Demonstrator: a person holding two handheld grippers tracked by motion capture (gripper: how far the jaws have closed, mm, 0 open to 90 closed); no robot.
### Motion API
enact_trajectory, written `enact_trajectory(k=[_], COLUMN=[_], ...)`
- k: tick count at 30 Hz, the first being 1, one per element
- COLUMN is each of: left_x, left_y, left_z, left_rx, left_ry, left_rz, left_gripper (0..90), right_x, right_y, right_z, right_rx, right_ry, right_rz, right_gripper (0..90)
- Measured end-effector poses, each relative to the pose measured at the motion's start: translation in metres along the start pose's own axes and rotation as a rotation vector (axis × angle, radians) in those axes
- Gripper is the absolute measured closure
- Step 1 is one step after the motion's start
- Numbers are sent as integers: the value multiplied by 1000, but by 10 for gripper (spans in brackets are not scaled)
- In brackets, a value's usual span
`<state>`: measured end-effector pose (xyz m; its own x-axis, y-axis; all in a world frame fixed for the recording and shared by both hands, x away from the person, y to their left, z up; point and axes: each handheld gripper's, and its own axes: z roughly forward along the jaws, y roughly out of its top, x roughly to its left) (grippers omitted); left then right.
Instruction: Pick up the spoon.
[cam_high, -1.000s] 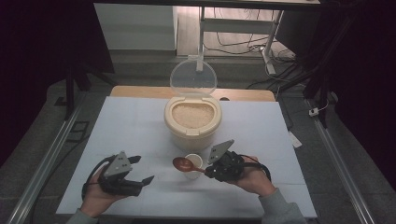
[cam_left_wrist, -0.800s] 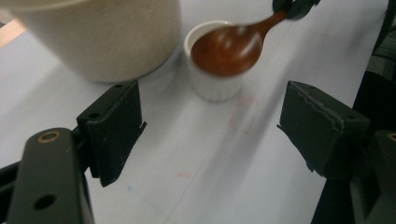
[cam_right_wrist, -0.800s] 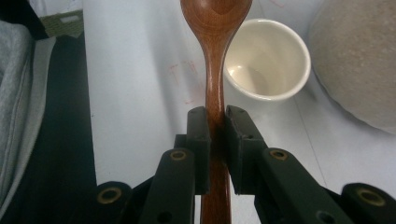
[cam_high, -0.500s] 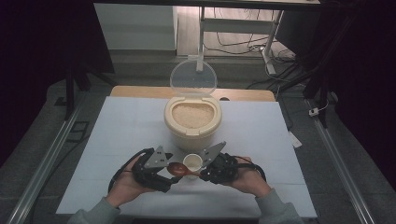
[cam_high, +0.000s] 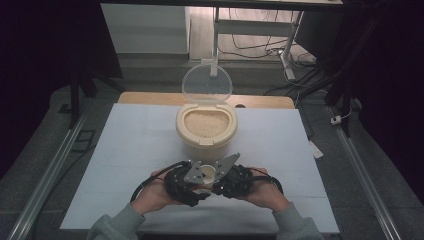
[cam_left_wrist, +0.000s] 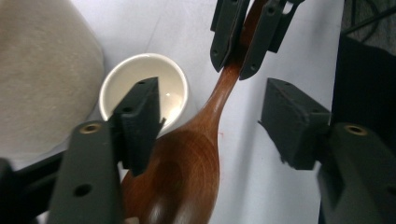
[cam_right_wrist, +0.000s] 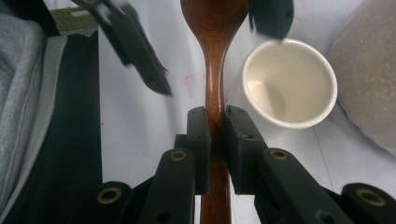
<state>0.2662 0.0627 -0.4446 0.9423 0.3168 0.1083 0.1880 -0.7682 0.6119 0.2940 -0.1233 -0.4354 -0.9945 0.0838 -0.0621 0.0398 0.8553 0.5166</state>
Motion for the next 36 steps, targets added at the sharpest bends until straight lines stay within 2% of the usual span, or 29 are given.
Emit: enact_trajectory(k=[3, 4, 10, 11, 12, 13, 15, 18, 21, 23, 25, 29, 31, 32, 36], left_x=[-1, 0, -2, -2, -2, -2, -4, -4, -4, -3, -1, 3, 4, 6, 9], left_y=[1, 1, 0, -1, -1, -1, -2, -4, -7, -7, -9, -12, -13, -15, -18], left_z=[4, 5, 9, 10, 11, 11, 12, 12, 13, 13, 12, 4, 3, 0, -3], left_rx=[24, 32, 64, 68, 73, 81, 82, 96, 101, 95, 92, 57, 49, 40, 23], left_ry=[-1, 0, -12, -10, -7, -15, -26, -58, -100, -101, -84, -28, -16, 2, 28], left_rz=[12, 17, 47, 47, 49, 60, 70, 94, 83, 79, 70, 20, 8, -11, -38], left_gripper=[445, 489, 574, 627, 627, 677, 707, 746, 774, 778, 780, 782, 782, 782, 783], right_x=[1, 2, 5, 6, 6, 7, 8, 10, 13, 14, 12, 7, 6, 6, 2], right_y=[1, 1, 3, 4, 4, 5, 6, 7, 9, 9, 8, 4, 1, -1, -10], right_z=[0, -1, 0, -1, -1, -2, -1, 1, 1, 0, -3, -16, -21, -22, -33], right_rx=[3, 6, -10, -12, -12, -16, -22, -21, -40, -50, -77, -198, -243, -266, -370], right_ry=[-2, -6, -6, 1, 1, -8, 0, 15, 9, -6, -23, -94, -127, -149, -237], right_rz=[-13, -28, -49, -61, -61, -79, -76, -102, -110, -106, -76, 0, 36, 62, 176], right_gripper=[805, 805, 805, 805, 805, 805, 805, 801, 794, 785, 760, 665, 637, 623, 575])
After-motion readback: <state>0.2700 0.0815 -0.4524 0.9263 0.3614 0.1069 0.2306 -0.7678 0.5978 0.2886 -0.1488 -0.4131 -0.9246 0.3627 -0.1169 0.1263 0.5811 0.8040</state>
